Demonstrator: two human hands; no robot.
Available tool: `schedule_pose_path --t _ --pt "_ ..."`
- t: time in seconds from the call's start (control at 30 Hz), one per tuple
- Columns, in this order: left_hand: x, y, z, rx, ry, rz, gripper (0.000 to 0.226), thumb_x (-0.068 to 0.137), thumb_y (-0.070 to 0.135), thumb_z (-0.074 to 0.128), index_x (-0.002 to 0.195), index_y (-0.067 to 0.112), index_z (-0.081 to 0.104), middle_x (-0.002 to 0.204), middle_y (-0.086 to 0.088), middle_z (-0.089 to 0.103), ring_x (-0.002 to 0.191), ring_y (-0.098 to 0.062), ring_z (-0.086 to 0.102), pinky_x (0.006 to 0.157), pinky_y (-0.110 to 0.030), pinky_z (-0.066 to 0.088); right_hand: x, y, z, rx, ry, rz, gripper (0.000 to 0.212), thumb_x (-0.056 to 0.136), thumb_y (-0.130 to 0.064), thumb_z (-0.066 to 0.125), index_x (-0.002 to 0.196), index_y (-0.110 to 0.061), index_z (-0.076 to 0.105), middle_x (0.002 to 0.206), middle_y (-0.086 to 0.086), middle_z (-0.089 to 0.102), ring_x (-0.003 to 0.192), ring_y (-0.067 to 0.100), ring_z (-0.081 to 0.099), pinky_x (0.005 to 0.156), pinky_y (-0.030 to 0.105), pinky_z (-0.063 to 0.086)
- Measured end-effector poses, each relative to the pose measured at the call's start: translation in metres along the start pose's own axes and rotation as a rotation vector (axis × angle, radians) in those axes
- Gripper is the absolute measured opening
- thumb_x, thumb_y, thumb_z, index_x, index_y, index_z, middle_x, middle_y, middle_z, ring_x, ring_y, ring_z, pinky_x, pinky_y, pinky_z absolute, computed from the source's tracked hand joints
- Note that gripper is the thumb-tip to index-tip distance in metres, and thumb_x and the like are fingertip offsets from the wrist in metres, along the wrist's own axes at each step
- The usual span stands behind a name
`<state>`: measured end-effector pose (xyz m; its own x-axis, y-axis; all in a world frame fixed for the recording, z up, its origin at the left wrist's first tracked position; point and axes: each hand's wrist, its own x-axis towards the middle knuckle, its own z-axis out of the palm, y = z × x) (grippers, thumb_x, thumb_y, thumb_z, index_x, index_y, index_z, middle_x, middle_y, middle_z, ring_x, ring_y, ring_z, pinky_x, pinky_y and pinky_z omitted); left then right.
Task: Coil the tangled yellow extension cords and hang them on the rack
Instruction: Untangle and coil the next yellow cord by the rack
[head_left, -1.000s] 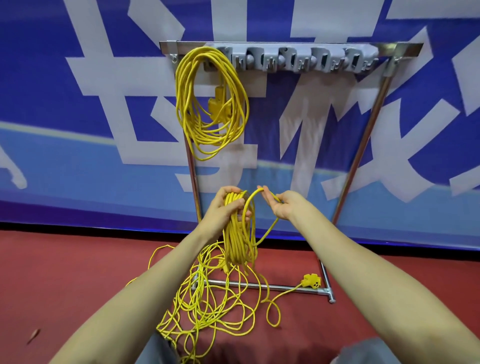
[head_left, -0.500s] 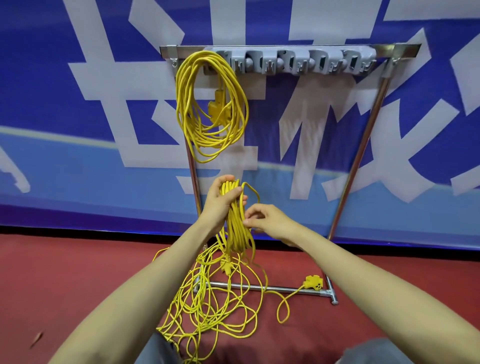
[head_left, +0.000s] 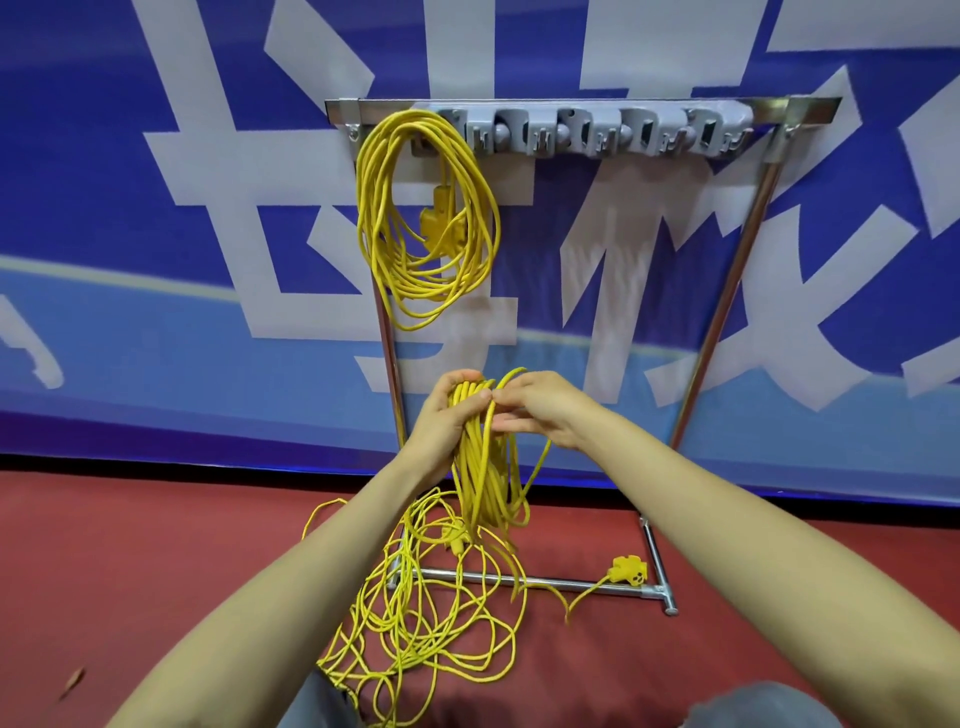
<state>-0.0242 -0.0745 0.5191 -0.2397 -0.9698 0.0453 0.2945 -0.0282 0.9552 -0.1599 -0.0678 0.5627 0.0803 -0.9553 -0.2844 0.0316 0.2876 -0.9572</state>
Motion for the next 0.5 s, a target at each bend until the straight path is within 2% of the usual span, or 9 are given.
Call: schedule_pose_path --t 0.1,0.2,0.3,0.37,0.43,0.5 --pt "0.000 0.002 0.001 0.011 -0.036 -0.011 0.024 0.092 0.004 0.060 0.114 0.011 0.052 0.087 -0.009 0.064 0.068 -0.019 0.066 0.060 -0.032 0.059 0.000 -0.004 -0.001 -0.100 0.017 0.042 0.007 0.092 -0.006 0.057 0.085 -0.006 0.059 0.076 0.009 0.061 0.064 0.016 0.064 0.059 0.023 0.058" --pt "-0.003 0.006 0.005 -0.022 -0.068 -0.038 0.030 0.093 0.000 0.057 0.120 0.006 0.047 0.079 -0.012 0.065 0.060 -0.018 0.068 0.057 -0.031 0.059 -0.005 -0.009 -0.007 -0.373 -0.015 0.072 0.011 0.092 -0.013 0.053 0.083 -0.013 0.060 0.067 0.002 0.058 0.052 0.007 0.056 0.052 0.019 0.053" --pt "-0.004 0.006 0.004 -0.053 -0.094 -0.071 0.036 0.093 -0.002 0.056 0.126 0.004 0.042 0.075 -0.015 0.062 0.057 -0.019 0.065 0.058 -0.031 0.057 -0.007 -0.008 -0.012 -0.627 -0.038 -0.055 0.017 0.093 -0.015 0.051 0.081 -0.014 0.063 0.064 -0.001 0.048 0.053 0.009 0.038 0.049 0.021 0.038" --pt "-0.004 0.006 0.000 -0.026 -0.116 -0.091 0.035 0.093 -0.001 0.057 0.124 0.006 0.043 0.073 -0.013 0.064 0.058 -0.019 0.064 0.058 -0.031 0.057 -0.006 -0.006 -0.014 -0.764 -0.024 -0.132 0.018 0.093 -0.017 0.052 0.091 -0.011 0.069 0.064 0.000 0.044 0.057 0.011 0.036 0.051 0.023 0.035" --pt "-0.004 0.006 -0.004 0.011 -0.134 -0.108 0.034 0.092 0.003 0.059 0.123 0.007 0.045 0.070 -0.011 0.064 0.058 -0.019 0.063 0.057 -0.030 0.057 -0.006 -0.005 -0.017 -0.806 -0.079 -0.148 0.019 0.093 -0.014 0.051 0.100 -0.013 0.069 0.066 0.000 0.044 0.058 0.011 0.038 0.052 0.023 0.038" --pt "-0.004 0.007 -0.006 0.045 -0.109 -0.109 0.035 0.091 0.004 0.061 0.122 0.008 0.046 0.068 -0.010 0.060 0.055 -0.016 0.061 0.053 -0.027 0.055 -0.006 -0.001 -0.019 -0.733 -0.173 -0.115 0.025 0.094 -0.006 0.047 0.104 -0.019 0.064 0.073 0.001 0.050 0.059 0.010 0.043 0.053 0.021 0.042"
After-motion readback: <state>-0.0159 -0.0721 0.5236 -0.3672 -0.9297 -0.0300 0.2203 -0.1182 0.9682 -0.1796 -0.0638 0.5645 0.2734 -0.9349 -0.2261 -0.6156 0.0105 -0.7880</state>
